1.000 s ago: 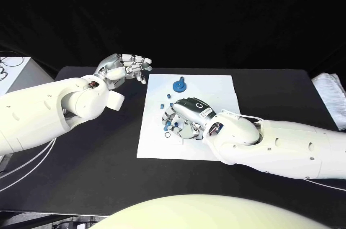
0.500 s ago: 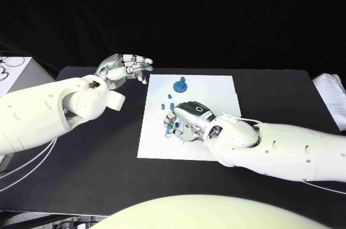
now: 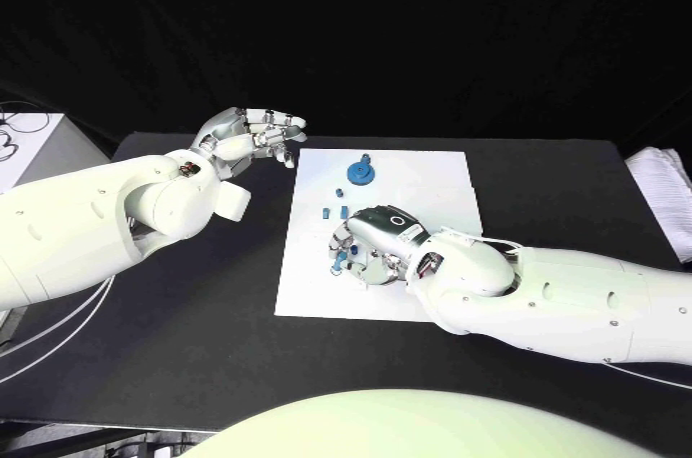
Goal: Assemble the parts on the task board
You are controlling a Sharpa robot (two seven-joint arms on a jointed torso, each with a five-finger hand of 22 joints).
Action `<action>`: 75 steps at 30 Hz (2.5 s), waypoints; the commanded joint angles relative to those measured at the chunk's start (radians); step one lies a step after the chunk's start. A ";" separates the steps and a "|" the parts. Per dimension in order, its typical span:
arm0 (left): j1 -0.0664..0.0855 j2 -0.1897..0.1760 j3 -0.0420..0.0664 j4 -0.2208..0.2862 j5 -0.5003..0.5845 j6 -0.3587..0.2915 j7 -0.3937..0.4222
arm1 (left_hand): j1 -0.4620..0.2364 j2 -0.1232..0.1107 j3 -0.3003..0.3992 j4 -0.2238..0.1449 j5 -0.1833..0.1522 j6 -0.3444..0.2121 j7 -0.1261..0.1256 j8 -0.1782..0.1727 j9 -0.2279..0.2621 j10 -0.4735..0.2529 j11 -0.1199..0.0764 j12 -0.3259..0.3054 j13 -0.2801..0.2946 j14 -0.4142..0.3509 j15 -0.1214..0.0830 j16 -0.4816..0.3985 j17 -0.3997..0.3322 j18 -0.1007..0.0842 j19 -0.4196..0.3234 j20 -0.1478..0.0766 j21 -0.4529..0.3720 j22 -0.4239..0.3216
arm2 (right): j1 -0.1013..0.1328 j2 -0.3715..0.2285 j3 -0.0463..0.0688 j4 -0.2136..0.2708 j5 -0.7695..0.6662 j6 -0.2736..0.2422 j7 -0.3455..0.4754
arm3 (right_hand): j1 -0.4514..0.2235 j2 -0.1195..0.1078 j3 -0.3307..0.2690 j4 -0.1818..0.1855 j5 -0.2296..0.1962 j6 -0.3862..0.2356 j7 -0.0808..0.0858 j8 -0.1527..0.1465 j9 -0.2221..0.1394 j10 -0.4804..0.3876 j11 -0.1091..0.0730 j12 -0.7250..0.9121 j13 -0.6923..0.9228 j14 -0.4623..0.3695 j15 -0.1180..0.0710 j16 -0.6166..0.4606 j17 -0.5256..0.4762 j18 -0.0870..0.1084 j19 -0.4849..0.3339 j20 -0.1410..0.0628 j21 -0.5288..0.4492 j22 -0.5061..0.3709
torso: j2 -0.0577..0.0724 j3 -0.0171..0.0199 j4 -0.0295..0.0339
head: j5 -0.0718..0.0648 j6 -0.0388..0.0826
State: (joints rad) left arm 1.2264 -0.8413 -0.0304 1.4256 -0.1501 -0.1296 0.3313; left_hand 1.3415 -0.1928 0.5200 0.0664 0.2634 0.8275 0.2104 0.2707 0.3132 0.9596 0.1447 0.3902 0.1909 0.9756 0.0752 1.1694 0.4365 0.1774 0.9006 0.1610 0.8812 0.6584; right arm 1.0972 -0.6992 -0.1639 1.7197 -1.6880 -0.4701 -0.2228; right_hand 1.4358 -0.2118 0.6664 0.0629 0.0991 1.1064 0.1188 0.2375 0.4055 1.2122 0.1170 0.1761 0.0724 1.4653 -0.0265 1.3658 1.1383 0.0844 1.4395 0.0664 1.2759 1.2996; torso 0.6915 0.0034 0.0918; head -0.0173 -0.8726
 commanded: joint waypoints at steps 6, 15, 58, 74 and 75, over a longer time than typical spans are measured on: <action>0.000 0.001 0.001 0.003 0.002 0.016 0.006 | -0.001 0.000 -0.003 0.002 0.000 -0.007 0.005 0.005 -0.002 -0.006 0.000 0.003 0.001 -0.006 -0.003 -0.003 -0.001 0.006 0.002 0.005 -0.005 -0.001 | -0.005 0.006 -0.002 -0.005 -0.017 0.025 -0.003 | 0.000 0.011 0.028 -0.024 0.004 0.001 0.002 0.004 0.001 0.076 -0.071 0.003 0.043 0.025 -0.007 0.001 0.001 -0.013 0.003 0.001 0.001 0.000 | 0.000 0.0001 -0.0002 | 0.001 0.000; 0.000 0.001 0.001 0.003 0.002 0.016 0.006 | -0.001 0.000 -0.003 0.002 0.000 -0.007 0.005 0.005 -0.002 -0.006 0.000 0.003 0.001 -0.006 -0.003 -0.003 -0.001 0.006 0.002 0.005 -0.005 -0.001 | -0.025 0.026 -0.002 -0.026 -0.029 0.019 -0.002 | -0.002 0.011 0.029 -0.025 0.004 0.000 0.002 0.005 0.001 0.077 -0.071 0.002 0.043 0.025 -0.007 0.000 0.000 -0.013 0.002 0.001 0.000 -0.001 | 0.000 0.0021 0.0012 | 0.006 0.000; 0.000 -0.003 0.001 0.000 0.002 0.018 0.002 | -0.001 0.000 -0.003 0.002 0.000 -0.007 0.005 0.005 -0.002 -0.006 0.000 0.003 0.001 -0.006 -0.003 -0.003 -0.001 0.006 0.002 0.005 -0.005 -0.001 | -0.036 0.003 -0.002 -0.015 -0.100 0.020 -0.034 | -0.006 0.011 0.032 -0.033 0.007 0.000 0.002 0.005 0.004 0.077 -0.070 -0.001 0.045 0.025 -0.007 0.001 0.000 -0.013 0.002 0.001 0.001 0.001 | 0.000 0.0011 -0.0027 | 0.011 0.000; 0.000 -0.002 0.001 -0.004 0.002 0.020 -0.001 | 0.001 0.002 -0.004 0.004 0.001 -0.009 0.005 0.009 -0.002 -0.011 0.000 0.012 0.003 -0.007 -0.003 -0.003 -0.002 0.006 0.003 0.006 -0.008 -0.003 | -0.036 -0.009 -0.002 -0.002 -0.103 0.016 -0.035 | -0.006 0.011 0.032 -0.033 0.007 0.000 0.002 0.005 0.004 0.077 -0.070 -0.001 0.045 0.025 -0.007 0.001 0.000 -0.013 0.002 0.001 0.001 0.001 | 0.000 0.0012 -0.0023 | 0.008 0.000; 0.000 -0.002 0.001 -0.004 0.002 0.020 -0.001 | 0.001 0.002 -0.004 0.004 0.001 -0.009 0.005 0.009 -0.002 -0.011 0.000 0.012 0.003 -0.007 -0.003 -0.003 -0.002 0.006 0.003 0.006 -0.008 -0.003 | -0.036 -0.011 -0.002 0.000 -0.103 0.017 -0.035 | -0.006 0.011 0.032 -0.033 0.007 0.000 0.002 0.005 0.004 0.077 -0.070 -0.001 0.045 0.025 -0.007 0.001 0.000 -0.013 0.002 0.001 0.001 0.001 | 0.000 0.0012 -0.0026 | 0.008 0.000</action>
State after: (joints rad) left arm 1.2264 -0.8446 -0.0305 1.4206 -0.1501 -0.1268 0.3267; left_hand 1.3415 -0.1928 0.5200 0.0664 0.2634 0.8276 0.2104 0.2772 0.3121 0.9523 0.1448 0.3988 0.1924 0.9756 0.0751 1.1694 0.4357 0.1774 0.9007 0.1610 0.8743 0.6562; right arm 1.0645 -0.7064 -0.1634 1.7180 -1.7791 -0.4786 -0.2473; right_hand 1.4314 -0.2086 0.6942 0.0274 0.1047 1.1011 0.1163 0.2432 0.4101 1.2131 0.1179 0.1737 0.0727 1.4653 -0.0264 1.3658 1.1375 0.0845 1.4395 0.0664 1.2759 1.2993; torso 0.6913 0.0051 0.0907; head -0.0100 -0.8727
